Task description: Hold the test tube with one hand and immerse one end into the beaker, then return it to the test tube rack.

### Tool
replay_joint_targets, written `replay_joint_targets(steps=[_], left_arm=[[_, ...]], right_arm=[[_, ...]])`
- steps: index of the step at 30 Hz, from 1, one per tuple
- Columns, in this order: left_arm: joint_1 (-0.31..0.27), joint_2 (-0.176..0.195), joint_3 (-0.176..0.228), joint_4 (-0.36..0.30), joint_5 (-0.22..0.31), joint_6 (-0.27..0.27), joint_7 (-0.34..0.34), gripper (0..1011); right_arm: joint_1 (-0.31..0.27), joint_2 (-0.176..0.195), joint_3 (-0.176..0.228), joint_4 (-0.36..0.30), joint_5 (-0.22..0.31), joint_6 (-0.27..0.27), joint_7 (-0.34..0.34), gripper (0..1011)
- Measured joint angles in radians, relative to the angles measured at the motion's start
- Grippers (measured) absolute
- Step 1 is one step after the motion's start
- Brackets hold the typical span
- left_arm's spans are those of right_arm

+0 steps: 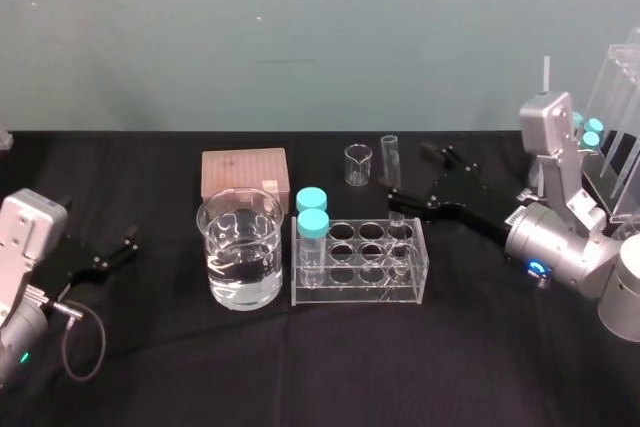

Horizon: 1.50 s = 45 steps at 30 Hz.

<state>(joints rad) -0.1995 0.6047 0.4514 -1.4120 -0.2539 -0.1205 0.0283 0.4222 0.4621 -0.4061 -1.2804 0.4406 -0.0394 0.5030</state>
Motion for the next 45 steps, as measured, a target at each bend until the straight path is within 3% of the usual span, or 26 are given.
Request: replay_joint_targets(steps=[22,30,41,45], left_arm=[[0.0,0.0,0.0,0.0,0.0,0.0,0.0,1000],[0.0,0.0,0.0,0.0,0.0,0.0,0.0,1000],[0.0,0.0,0.0,0.0,0.0,0.0,0.0,1000],[0.0,0.0,0.0,0.0,0.0,0.0,0.0,1000]], right_arm=[[0.111,-0.085,-0.029,0.175,-0.066,0.002,0.058,1000],[0.123,-0.093,-0.035,0.191,-0.097,-0.011,0.055,1000],[0.123,-0.094,-0.035,0.192,-0.094,-0.01,0.054,1000],[0.123,-0.094,-0.035,0.193,-0.092,-0.009,0.054,947]])
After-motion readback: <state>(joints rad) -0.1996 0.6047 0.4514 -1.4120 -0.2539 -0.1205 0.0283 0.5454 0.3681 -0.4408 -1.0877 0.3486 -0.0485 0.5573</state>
